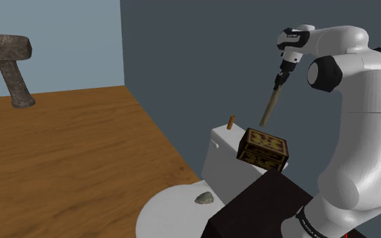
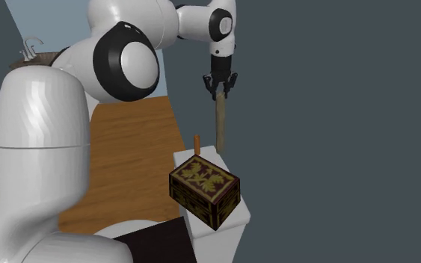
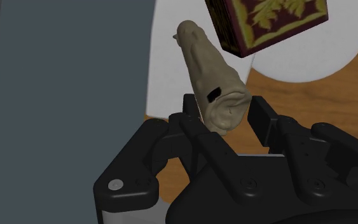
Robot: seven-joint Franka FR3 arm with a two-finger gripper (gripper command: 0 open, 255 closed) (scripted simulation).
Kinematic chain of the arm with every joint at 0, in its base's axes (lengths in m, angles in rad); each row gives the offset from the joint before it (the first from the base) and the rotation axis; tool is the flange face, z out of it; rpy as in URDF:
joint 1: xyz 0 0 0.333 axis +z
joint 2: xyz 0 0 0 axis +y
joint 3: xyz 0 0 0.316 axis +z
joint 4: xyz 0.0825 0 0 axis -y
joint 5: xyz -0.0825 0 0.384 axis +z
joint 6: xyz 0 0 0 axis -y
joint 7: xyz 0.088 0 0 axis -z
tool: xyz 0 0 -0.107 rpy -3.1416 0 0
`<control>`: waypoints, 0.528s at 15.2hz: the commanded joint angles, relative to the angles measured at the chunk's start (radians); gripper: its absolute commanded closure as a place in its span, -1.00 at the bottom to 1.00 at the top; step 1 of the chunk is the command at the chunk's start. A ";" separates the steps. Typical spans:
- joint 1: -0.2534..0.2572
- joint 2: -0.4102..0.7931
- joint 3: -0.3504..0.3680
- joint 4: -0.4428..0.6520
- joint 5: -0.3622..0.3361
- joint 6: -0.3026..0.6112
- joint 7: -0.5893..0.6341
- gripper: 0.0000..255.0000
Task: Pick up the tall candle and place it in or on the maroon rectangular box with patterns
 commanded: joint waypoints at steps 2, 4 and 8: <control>-0.012 0.007 0.000 0.057 0.002 -0.048 0.002 1.00; -0.021 0.014 0.000 0.096 0.005 -0.080 0.005 1.00; -0.043 0.035 0.003 0.188 0.012 -0.148 0.010 1.00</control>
